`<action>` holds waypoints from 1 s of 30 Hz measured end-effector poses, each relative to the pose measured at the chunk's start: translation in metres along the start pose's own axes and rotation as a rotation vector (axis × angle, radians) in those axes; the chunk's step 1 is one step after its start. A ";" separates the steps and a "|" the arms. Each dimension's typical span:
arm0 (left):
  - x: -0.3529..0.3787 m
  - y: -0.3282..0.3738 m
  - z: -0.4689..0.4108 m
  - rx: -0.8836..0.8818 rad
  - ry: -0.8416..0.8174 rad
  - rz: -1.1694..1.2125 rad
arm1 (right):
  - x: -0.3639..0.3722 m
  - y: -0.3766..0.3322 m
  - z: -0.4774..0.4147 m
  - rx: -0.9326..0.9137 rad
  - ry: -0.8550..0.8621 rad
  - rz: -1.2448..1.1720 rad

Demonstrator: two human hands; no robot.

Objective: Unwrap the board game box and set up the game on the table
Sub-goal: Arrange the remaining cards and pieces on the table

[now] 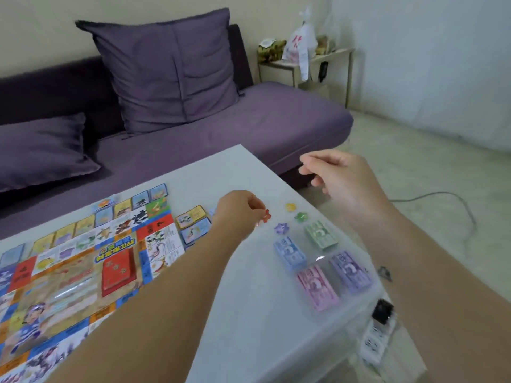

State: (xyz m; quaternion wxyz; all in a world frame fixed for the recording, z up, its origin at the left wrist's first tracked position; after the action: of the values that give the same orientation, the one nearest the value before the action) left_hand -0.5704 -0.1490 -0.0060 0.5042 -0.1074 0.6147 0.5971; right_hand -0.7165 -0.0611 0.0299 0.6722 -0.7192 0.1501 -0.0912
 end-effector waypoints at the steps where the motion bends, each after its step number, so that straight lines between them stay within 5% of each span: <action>1: 0.004 0.006 -0.012 -0.007 -0.037 -0.087 | -0.005 0.001 -0.002 0.002 0.006 -0.006; 11: 0.028 0.014 -0.077 -0.086 -0.153 -0.529 | -0.007 0.005 -0.017 0.024 -0.048 -0.011; 19: -0.016 0.008 -0.069 -0.025 -0.100 -0.559 | 0.001 0.009 -0.021 0.011 -0.100 0.054; 24: -0.037 -0.009 -0.046 0.016 -0.329 -0.621 | 0.020 0.021 -0.040 0.085 -0.279 0.427; 30: -0.021 -0.022 -0.044 0.031 -0.397 -0.762 | 0.056 0.037 -0.059 0.112 -0.521 1.022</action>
State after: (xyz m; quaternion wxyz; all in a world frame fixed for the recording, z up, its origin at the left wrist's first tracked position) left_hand -0.5665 -0.2017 -0.0137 0.7986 -0.2023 0.4311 0.3681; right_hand -0.6868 -0.1372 -0.0064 0.6828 -0.5175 0.3028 0.4174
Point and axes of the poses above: each hand's wrist, its own z-axis away from the middle knuckle, its own x-axis out of the palm, y = z × x, the point moved 1 cm from there along -z, towards the middle knuckle, and after that the axes turned 14 degrees about -y, right-handed, at the moved point
